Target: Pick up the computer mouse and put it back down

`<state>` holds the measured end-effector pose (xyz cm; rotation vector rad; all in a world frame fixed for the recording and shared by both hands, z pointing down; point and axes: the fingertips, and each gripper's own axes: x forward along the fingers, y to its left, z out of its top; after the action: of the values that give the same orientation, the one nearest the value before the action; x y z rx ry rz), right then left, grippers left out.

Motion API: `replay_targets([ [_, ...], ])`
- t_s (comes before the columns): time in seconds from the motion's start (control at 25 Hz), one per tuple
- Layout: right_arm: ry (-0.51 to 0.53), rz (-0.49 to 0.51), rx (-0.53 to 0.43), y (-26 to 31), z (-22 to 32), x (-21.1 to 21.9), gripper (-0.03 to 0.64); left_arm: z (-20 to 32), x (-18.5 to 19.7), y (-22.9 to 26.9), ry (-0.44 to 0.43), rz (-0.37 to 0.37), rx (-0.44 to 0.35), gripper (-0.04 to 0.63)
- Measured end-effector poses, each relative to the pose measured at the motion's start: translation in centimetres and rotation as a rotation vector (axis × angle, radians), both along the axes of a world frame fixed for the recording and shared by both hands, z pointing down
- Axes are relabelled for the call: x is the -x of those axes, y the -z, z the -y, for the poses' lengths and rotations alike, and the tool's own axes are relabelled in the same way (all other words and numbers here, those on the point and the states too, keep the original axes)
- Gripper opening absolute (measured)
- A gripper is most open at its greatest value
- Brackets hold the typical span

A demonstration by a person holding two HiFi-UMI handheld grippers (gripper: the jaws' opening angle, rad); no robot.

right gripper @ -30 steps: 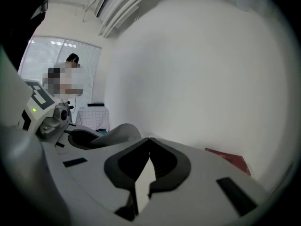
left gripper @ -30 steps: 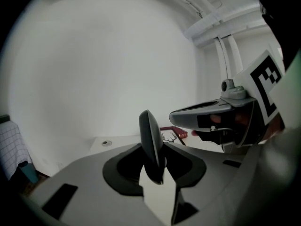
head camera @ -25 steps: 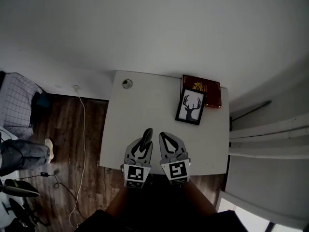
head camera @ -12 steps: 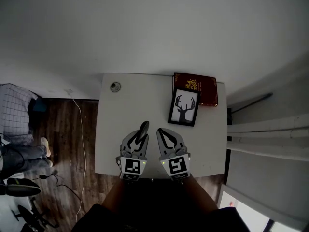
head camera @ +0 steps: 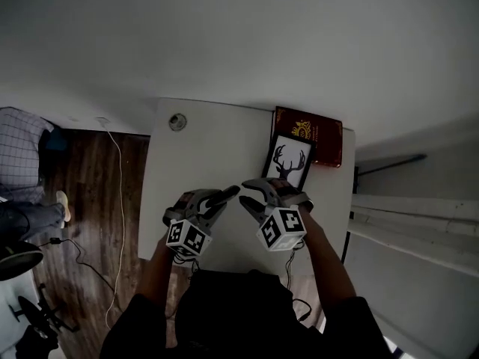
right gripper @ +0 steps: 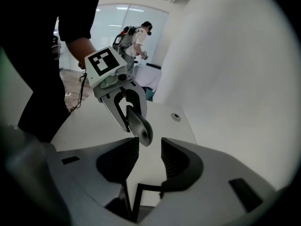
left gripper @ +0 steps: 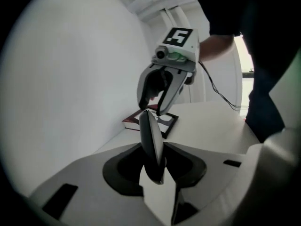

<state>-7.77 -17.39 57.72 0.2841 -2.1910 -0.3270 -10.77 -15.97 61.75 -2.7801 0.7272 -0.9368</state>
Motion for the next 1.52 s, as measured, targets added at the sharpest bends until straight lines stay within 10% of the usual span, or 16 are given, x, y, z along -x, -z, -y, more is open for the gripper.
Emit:
replay_targets([
  [0.36, 0.265, -0.183, -0.030, -4.1, -2.3, 1.7, 0.159, -1.4, 0.6, -1.4, -0.166, 0.155, -0.068, 0.126],
  [0.76, 0.276, -0.137, -0.046, -4.4, -3.2, 2.2, 0.144, -1.6, 0.0, -1.1, -0.146, 0.109, -0.057, 0.127],
  [1.16, -0.128, 0.078, 0.260, -5.4, -2.3, 0.9, 0.141, 1.1, 6.4, -0.6, 0.268, 0.023, 0.018, 0.127],
  [1.28, -0.353, 0.216, 0.404, -5.4, -1.3, 0.3, 0.141, 1.2, 8.7, 0.3, 0.394, -0.064, 0.024, 0.004],
  [1.52, -0.869, 0.572, 0.796, -6.5, 0.2, 0.4, 0.138, 0.2, 9.2, -0.4, 0.598, -0.159, 0.119, 0.002],
])
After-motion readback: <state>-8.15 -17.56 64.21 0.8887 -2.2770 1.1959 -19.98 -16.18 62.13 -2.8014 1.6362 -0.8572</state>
